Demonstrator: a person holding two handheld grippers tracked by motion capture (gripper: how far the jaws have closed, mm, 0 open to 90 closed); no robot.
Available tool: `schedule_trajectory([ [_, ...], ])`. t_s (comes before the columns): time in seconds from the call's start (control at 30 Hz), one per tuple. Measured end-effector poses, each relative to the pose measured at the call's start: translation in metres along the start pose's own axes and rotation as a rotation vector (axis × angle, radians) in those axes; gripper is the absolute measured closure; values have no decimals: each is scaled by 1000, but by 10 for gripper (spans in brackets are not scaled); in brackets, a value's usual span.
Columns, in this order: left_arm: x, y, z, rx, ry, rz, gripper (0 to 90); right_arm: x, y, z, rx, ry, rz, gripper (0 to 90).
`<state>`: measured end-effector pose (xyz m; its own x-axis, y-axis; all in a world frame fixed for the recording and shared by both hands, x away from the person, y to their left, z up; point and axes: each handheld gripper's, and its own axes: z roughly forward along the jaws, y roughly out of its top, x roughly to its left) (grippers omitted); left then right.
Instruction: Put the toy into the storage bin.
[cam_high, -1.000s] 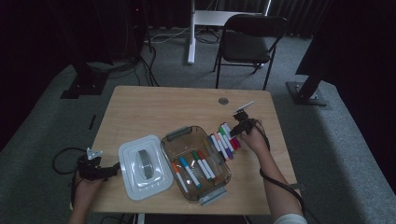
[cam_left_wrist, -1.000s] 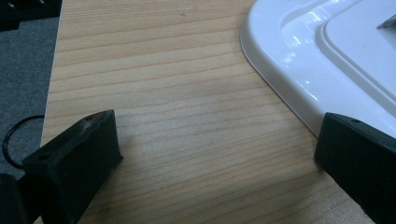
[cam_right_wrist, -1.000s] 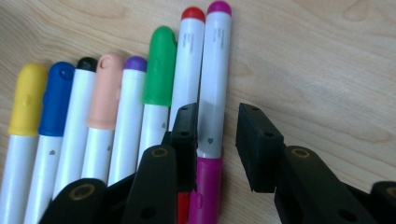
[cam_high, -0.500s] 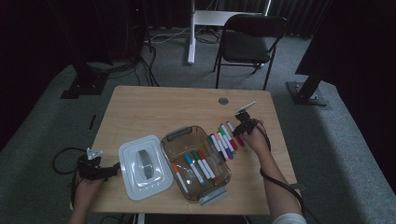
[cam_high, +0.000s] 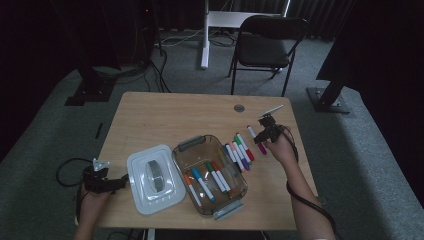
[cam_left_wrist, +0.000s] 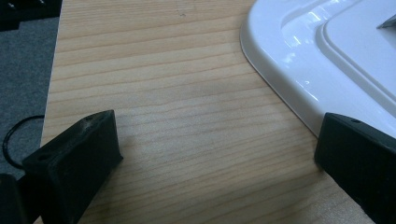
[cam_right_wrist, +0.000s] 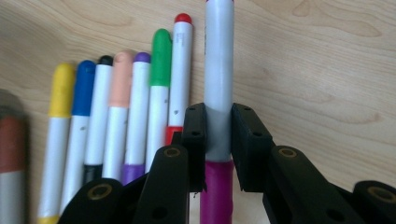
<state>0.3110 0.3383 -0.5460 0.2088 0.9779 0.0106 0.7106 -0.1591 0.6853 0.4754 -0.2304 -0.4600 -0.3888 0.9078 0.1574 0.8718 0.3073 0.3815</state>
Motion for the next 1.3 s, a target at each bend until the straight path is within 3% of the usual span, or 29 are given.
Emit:
schedule_trajectory([
  [0.17,0,0,0,0,0,0,5,9,-5,-22,-40,28,27,764],
  [0.3,0,0,0,0,0,0,5,25,-8,-42,-66,55,7,764],
  [0.67,0,0,0,-1,1,0,5,91,-6,-88,-127,132,-134,764],
  [1.0,0,0,0,0,0,0,5,148,-4,-109,-134,185,-258,764],
  [1.3,0,0,0,1,0,0,5,188,-9,-100,-97,233,-329,764],
])
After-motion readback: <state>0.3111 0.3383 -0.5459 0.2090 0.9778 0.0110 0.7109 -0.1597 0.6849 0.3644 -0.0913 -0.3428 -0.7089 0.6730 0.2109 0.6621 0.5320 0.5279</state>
